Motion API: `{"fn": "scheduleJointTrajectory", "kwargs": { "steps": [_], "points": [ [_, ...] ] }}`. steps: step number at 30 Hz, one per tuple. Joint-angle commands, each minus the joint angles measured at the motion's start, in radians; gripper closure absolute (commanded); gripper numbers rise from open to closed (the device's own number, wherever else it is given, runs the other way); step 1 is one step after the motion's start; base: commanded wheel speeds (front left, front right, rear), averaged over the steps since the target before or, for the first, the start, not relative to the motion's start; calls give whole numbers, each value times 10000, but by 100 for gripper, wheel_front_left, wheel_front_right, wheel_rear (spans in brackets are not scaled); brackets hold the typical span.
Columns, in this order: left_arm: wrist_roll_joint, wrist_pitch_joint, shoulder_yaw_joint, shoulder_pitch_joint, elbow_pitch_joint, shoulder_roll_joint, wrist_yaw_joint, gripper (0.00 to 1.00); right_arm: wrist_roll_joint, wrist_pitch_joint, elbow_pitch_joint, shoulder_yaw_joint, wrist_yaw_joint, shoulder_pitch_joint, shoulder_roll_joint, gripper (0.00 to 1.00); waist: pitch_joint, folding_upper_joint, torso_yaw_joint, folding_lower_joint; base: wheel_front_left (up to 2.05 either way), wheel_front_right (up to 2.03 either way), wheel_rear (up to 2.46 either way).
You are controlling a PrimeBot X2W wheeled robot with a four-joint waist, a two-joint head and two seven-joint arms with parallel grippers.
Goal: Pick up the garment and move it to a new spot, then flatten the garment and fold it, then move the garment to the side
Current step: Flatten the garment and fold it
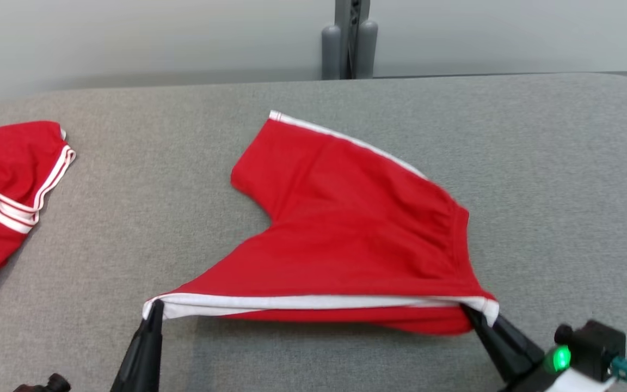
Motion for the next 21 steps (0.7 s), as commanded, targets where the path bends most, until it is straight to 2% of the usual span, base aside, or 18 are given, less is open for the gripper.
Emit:
{"fn": "scheduleJointTrajectory", "kwargs": {
  "steps": [1, 5, 12, 17, 21],
  "points": [
    [141, -57, 304, 175, -266, -20, -32, 100, -95, -17, -258, -95, -2, 398, -56, 100, -189, -1, -166, 0, 0, 0, 0],
    [386, -60, 745, 555, -887, -71, -19, 100, -194, 31, -843, -127, -4, 1083, -135, 100, -301, -1, -286, 0, 0, 0, 0],
    [459, 110, 636, 1048, -1624, 37, 122, 100, 101, 441, -1739, -239, -2, 1627, -136, 100, -288, -1, -432, 0, 0, 0, 0],
    [473, 305, 478, 379, -1235, 103, -14, 100, 302, 680, -1509, -51, -2, 1326, -79, 100, -237, -1, -522, 0, 0, 0, 0],
    [640, 621, 213, -740, -468, 288, -190, 100, 447, 590, -1013, 168, -2, 857, 25, 100, -169, -1, -613, 0, 0, 0, 0]
  ]
}}
